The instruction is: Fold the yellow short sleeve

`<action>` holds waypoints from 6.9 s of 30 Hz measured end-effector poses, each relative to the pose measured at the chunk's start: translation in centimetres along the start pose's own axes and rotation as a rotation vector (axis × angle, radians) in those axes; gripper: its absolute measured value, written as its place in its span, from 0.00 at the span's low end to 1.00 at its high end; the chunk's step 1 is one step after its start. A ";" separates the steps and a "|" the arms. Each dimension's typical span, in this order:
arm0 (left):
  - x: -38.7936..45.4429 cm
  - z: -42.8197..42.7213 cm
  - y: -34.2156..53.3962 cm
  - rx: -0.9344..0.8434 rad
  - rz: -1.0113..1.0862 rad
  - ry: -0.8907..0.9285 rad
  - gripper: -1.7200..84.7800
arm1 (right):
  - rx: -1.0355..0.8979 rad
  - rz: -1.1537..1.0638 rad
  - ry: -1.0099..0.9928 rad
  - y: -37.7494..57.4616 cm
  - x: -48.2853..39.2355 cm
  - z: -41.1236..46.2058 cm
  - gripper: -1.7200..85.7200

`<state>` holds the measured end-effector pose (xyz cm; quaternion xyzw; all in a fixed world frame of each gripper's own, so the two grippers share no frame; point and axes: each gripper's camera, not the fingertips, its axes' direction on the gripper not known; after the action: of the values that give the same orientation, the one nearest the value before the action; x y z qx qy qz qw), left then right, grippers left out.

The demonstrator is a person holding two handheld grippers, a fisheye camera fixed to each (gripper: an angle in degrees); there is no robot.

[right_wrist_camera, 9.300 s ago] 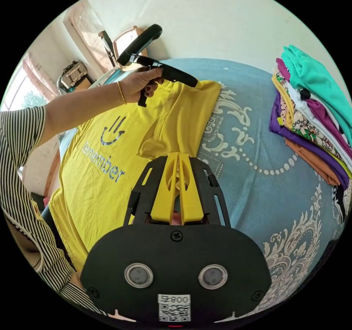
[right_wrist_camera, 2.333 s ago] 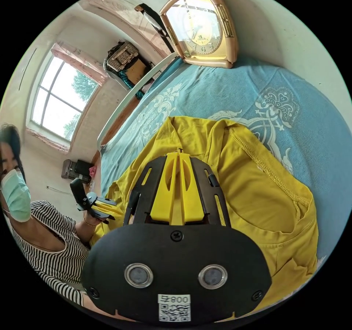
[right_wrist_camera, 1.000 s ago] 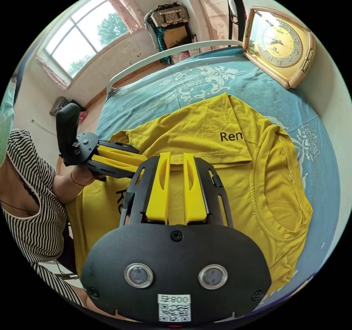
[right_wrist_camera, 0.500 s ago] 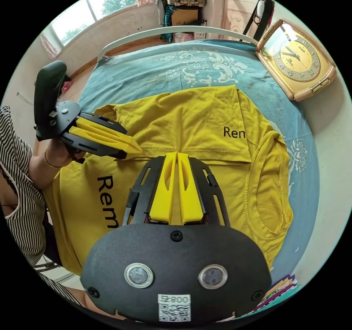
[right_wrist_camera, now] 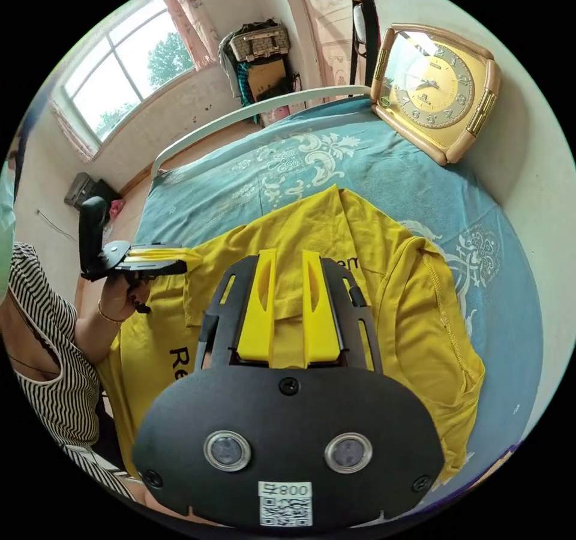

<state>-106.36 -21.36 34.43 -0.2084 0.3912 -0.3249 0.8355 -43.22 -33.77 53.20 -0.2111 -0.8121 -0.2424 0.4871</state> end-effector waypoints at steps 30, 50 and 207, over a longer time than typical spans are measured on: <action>-1.4 -0.1 -2.5 -0.139 0.089 -0.058 0.02 | -0.092 0.171 0.059 -9.9 6.4 4.2 0.04; -0.8 2.0 -4.4 -0.159 0.143 -0.091 0.02 | -0.130 0.123 0.201 1.3 -1.6 -2.6 0.02; 50.2 68.3 -3.2 -0.314 1.001 0.248 0.02 | 0.428 0.986 0.262 56.9 -32.0 -51.2 0.02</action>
<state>-29.45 -52.65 51.82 -0.0790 0.5824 0.1530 0.7945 38.93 -22.73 56.23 -0.4308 -0.5806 0.1606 0.6720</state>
